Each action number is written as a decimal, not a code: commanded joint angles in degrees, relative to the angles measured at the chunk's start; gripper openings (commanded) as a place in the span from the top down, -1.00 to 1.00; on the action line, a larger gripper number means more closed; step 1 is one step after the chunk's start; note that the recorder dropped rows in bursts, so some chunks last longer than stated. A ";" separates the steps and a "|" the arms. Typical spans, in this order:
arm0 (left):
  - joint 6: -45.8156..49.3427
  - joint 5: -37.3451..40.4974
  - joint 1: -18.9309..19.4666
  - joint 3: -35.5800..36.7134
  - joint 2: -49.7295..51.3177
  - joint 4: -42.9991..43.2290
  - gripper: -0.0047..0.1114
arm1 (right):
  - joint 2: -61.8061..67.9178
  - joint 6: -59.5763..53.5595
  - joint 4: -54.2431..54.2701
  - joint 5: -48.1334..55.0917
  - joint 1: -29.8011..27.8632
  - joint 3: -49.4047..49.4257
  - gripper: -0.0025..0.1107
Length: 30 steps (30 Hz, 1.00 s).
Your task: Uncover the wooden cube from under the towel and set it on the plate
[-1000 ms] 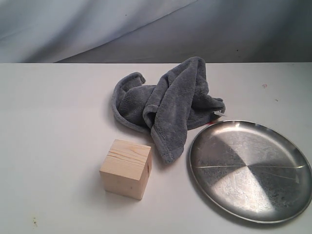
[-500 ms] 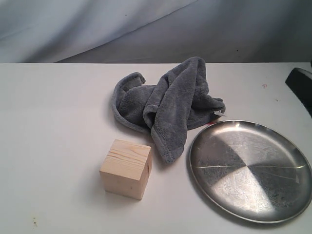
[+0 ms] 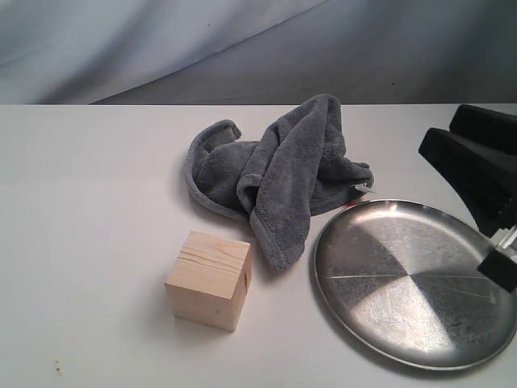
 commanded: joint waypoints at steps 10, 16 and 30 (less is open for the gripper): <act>-0.06 -0.62 0.12 0.25 -0.24 -0.14 0.92 | 7.40 0.38 1.50 10.18 8.14 -6.38 0.23; -0.06 -0.62 0.12 0.25 -0.24 -0.14 0.92 | 7.40 0.03 2.55 15.40 11.79 -8.10 0.23; -0.06 -0.62 0.12 0.25 -0.24 -0.14 0.92 | 17.85 -0.96 4.31 13.19 16.20 -8.19 0.23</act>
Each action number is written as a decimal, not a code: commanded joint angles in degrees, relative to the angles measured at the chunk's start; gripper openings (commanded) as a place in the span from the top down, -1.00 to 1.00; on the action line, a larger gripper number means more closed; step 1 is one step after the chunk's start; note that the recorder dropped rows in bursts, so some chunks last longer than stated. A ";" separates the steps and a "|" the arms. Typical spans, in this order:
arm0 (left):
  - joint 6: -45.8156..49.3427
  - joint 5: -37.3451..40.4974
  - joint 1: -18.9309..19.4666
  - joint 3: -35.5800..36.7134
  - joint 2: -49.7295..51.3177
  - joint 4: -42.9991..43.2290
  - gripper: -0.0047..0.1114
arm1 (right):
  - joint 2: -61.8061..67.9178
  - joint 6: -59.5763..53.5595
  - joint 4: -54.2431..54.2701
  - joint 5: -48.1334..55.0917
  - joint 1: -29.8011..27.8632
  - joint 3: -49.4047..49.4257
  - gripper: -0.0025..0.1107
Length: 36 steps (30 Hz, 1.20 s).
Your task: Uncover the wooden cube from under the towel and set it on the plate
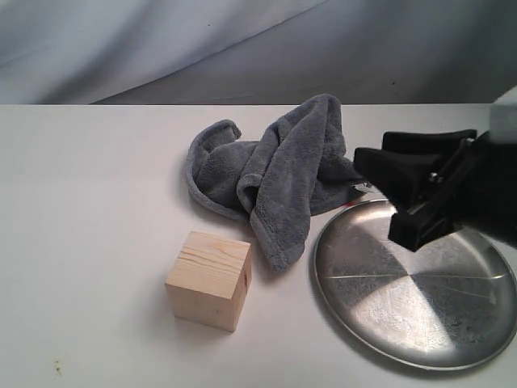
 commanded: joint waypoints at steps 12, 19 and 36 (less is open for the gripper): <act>-0.16 -0.62 0.12 0.25 -0.24 -0.14 0.92 | 17.11 -10.10 0.68 -5.58 9.67 -7.38 0.12; -0.16 -0.62 0.12 0.25 -0.24 -0.14 0.92 | 20.20 -10.61 -3.47 5.59 13.69 -15.59 0.10; -0.16 -0.62 0.12 0.25 -0.24 -0.14 0.92 | 20.20 -12.04 -9.01 14.19 16.93 -17.63 0.10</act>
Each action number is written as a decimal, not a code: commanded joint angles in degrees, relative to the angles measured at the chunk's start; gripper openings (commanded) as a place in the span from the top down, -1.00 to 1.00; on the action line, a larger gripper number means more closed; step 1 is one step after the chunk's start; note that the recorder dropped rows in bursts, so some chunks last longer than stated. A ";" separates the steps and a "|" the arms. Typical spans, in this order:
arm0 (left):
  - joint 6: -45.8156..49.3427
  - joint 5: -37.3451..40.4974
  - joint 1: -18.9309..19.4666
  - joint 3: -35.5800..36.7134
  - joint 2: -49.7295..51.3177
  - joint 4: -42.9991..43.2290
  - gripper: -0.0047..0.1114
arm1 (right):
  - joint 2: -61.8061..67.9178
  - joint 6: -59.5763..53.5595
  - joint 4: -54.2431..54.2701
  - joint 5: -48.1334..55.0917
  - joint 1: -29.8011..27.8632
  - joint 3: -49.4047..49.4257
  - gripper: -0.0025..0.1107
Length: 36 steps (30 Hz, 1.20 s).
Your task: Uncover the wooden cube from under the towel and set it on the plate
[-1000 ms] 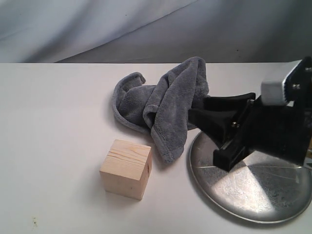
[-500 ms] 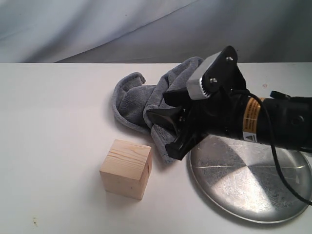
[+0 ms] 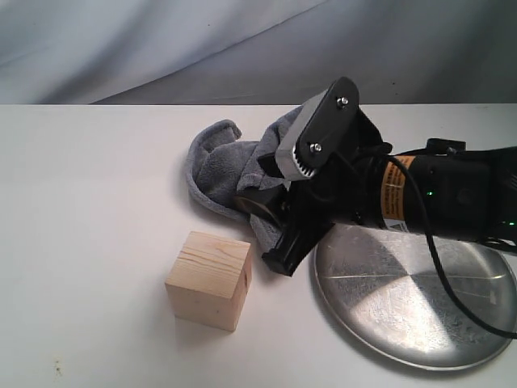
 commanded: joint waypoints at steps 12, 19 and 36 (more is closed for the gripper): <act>-0.16 -0.62 0.12 0.25 -0.24 -0.14 0.92 | 2.50 -3.05 0.76 2.35 0.16 -3.17 0.10; -0.16 -0.62 0.12 0.25 -0.24 -0.14 0.92 | 6.01 -1.28 1.25 1.30 0.16 -5.09 0.10; -0.16 -0.62 0.12 0.25 -0.24 -0.14 0.92 | 6.01 -1.28 6.00 -4.66 0.16 -5.09 -0.18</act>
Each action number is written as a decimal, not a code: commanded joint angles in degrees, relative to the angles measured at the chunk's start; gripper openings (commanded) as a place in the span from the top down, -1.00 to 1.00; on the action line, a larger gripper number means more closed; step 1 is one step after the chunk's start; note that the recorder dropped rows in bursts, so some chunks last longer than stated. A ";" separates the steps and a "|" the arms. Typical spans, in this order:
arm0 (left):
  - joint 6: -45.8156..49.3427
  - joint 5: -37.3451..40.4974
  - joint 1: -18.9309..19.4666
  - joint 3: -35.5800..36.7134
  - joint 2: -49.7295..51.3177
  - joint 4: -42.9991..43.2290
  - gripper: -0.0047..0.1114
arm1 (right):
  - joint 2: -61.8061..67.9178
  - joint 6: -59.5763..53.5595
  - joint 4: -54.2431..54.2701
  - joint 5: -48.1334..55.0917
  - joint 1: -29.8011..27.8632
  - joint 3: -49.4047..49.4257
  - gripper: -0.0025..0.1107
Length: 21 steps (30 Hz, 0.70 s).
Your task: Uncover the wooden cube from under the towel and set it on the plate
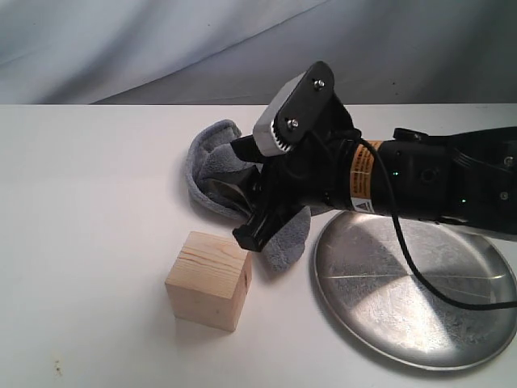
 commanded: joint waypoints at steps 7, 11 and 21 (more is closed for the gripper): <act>-0.16 -0.62 0.12 0.25 -0.24 -0.14 0.92 | 1.96 0.26 -0.12 4.70 2.10 -0.45 -0.47; -0.16 -0.62 0.12 0.25 -0.24 -0.14 0.92 | 5.21 -0.83 -2.60 5.18 5.41 -1.38 -0.47; -0.16 -0.62 0.12 0.25 -0.24 -0.14 0.92 | 9.76 7.42 -2.74 18.45 10.03 -9.29 -0.48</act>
